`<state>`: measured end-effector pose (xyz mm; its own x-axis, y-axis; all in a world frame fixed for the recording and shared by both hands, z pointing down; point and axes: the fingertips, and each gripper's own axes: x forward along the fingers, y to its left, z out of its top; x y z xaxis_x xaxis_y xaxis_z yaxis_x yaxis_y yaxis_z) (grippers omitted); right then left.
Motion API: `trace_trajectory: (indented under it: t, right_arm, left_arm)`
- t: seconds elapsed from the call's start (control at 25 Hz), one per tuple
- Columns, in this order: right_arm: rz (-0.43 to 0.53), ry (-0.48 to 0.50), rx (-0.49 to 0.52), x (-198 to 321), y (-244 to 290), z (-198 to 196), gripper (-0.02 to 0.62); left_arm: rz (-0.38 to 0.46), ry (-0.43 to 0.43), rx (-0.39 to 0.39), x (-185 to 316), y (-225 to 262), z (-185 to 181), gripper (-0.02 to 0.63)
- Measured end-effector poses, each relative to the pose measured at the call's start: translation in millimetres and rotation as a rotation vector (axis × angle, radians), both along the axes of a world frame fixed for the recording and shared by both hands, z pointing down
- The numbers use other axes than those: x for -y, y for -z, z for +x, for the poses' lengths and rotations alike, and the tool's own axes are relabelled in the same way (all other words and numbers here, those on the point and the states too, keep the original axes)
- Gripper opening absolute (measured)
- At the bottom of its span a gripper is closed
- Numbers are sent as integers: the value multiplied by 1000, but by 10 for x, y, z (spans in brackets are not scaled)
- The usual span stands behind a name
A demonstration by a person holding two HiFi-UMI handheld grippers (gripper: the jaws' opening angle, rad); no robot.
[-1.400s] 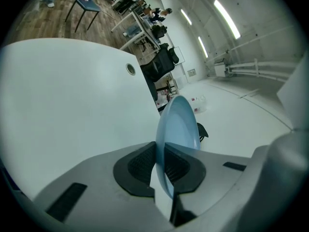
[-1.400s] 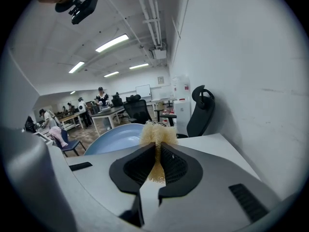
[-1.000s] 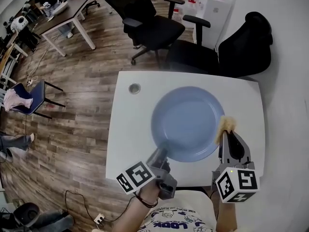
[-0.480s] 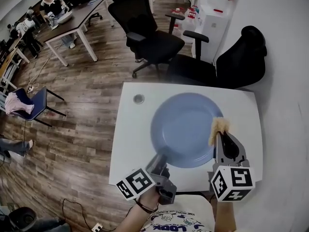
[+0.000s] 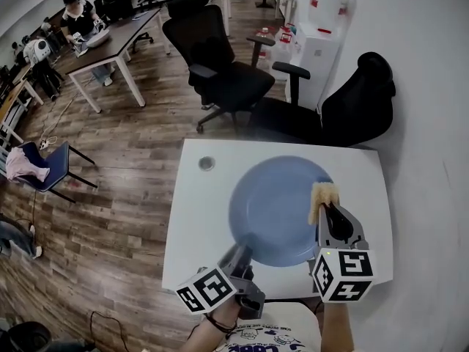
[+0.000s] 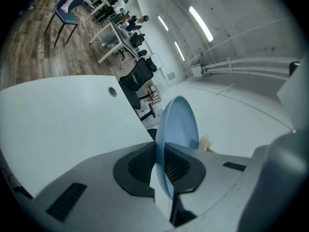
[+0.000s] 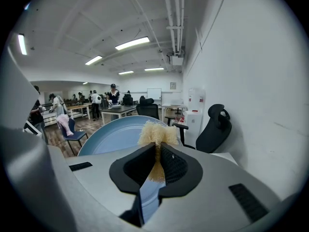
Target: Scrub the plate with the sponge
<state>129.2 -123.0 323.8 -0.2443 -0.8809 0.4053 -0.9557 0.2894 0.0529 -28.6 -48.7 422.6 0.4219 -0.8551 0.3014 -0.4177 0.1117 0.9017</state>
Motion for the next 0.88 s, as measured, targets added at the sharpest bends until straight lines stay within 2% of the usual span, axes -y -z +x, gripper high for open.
trace_trajectory:
  t: [0.4, 0.88]
  right_arm:
    - [-1, -97, 5, 18, 44, 247, 44]
    - [-27, -92, 32, 75, -18, 258, 44]
  left_arm:
    - [71, -65, 28, -86, 152, 169, 28]
    - [76, -91, 41, -121, 127, 226, 28]
